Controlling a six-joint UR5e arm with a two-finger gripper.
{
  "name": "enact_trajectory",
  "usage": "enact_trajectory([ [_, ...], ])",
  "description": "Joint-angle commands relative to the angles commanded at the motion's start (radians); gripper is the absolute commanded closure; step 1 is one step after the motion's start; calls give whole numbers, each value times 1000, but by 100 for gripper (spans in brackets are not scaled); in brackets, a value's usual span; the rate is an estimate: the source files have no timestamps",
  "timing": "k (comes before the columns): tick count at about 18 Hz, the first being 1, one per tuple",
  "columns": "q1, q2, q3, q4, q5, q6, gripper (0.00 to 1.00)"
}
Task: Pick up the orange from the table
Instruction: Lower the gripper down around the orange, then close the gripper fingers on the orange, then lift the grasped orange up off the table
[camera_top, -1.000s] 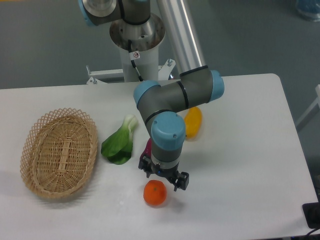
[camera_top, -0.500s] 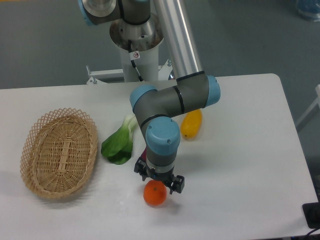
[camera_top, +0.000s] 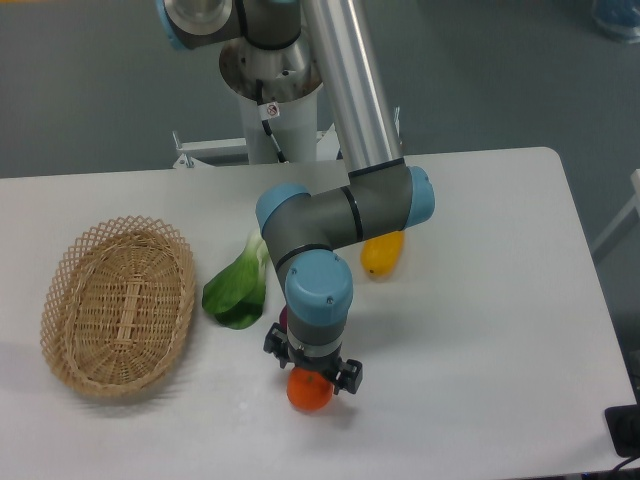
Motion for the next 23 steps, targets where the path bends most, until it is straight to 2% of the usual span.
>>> enact_trajectory([
  [3, 0, 2, 0, 0, 3, 2, 0],
  [4, -2, 2, -2, 3, 12, 2, 3],
  [8, -12, 0, 5, 2, 77, -5, 30],
  [10, -12, 9, 8, 0, 75, -5, 33],
  [19, -3, 101, -14, -12, 80, 8, 33],
  [23, 40, 165, -40, -12, 78, 24, 33],
])
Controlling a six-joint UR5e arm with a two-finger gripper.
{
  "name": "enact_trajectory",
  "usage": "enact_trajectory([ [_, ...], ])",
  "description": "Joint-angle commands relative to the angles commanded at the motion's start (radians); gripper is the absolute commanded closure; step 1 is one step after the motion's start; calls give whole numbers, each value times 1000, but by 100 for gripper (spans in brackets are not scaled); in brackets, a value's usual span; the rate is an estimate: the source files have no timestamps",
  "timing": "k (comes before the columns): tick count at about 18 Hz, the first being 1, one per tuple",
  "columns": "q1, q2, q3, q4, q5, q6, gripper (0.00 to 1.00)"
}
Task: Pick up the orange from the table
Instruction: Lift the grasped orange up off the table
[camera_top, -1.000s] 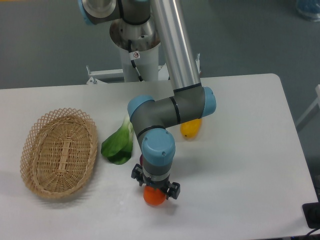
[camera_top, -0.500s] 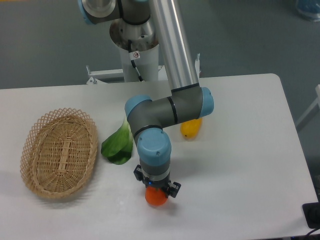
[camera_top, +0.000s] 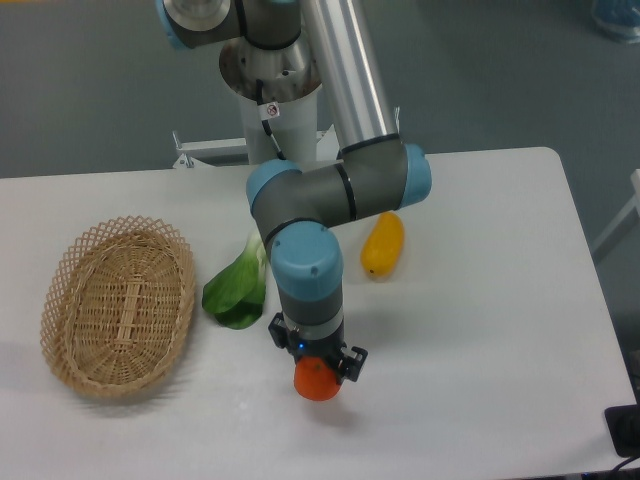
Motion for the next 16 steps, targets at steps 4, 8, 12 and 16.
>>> enact_trajectory([
  [4, 45, 80, -75, -2, -2, 123, 33],
  [8, 91, 106, -91, 9, -5, 189, 33],
  [12, 104, 106, -80, 2, 3, 256, 32],
  [16, 121, 117, -78, -2, 5, 302, 31],
])
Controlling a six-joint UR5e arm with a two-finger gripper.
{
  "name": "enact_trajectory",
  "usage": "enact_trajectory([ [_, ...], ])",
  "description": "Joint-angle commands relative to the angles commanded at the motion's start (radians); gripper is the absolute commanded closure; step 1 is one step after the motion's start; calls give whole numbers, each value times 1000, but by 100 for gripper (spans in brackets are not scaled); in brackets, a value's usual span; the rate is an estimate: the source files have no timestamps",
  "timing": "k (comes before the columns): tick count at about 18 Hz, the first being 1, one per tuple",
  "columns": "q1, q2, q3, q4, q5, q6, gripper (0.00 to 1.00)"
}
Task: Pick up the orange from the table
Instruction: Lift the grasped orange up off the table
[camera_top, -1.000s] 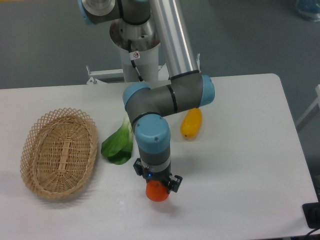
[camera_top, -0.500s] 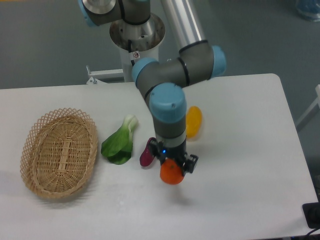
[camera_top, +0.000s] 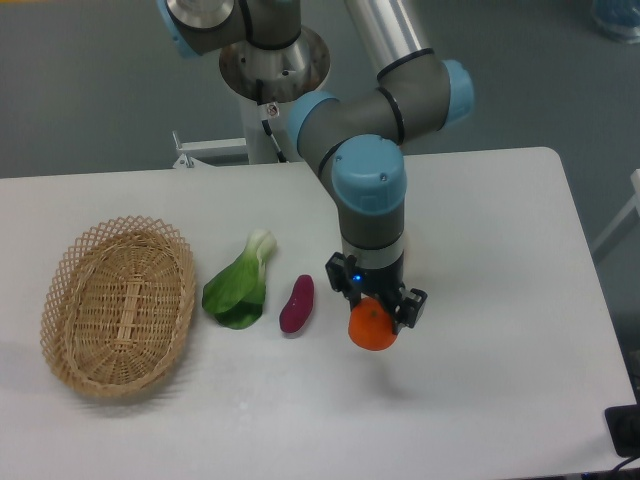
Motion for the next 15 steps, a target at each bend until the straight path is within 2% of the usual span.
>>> enact_trajectory([
  [7, 11, 12, 5, -43, 40, 35, 31],
  [15, 14, 15, 8, -51, 44, 40, 31],
])
